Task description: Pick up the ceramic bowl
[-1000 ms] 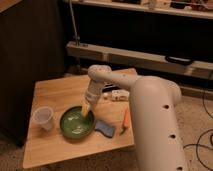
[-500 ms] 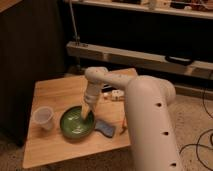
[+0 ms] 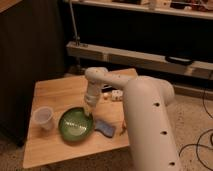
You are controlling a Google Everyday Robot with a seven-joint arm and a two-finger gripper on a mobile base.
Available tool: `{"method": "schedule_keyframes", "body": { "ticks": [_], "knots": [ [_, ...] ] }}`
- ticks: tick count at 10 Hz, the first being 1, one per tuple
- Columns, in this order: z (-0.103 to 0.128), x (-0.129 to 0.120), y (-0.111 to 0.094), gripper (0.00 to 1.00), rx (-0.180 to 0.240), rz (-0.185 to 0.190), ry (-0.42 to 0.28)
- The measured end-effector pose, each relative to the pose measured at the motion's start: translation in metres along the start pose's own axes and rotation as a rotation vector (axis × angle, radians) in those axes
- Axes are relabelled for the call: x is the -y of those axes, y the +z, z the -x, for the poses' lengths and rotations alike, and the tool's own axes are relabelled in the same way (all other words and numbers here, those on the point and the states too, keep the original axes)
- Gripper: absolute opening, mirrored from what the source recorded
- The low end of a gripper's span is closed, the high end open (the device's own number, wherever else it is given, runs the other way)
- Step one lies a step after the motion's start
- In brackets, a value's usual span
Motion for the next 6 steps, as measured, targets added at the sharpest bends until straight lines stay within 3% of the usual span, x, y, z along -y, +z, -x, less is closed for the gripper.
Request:
{"method": "schedule_keyframes", "body": {
  "ticks": [4, 6],
  "knots": [
    [-0.010, -0.032, -0.078, 0.00, 0.046, 0.011, -0.076],
    [-0.014, -0.049, -0.102, 0.00, 0.071, 0.044, -0.175]
  ]
}}
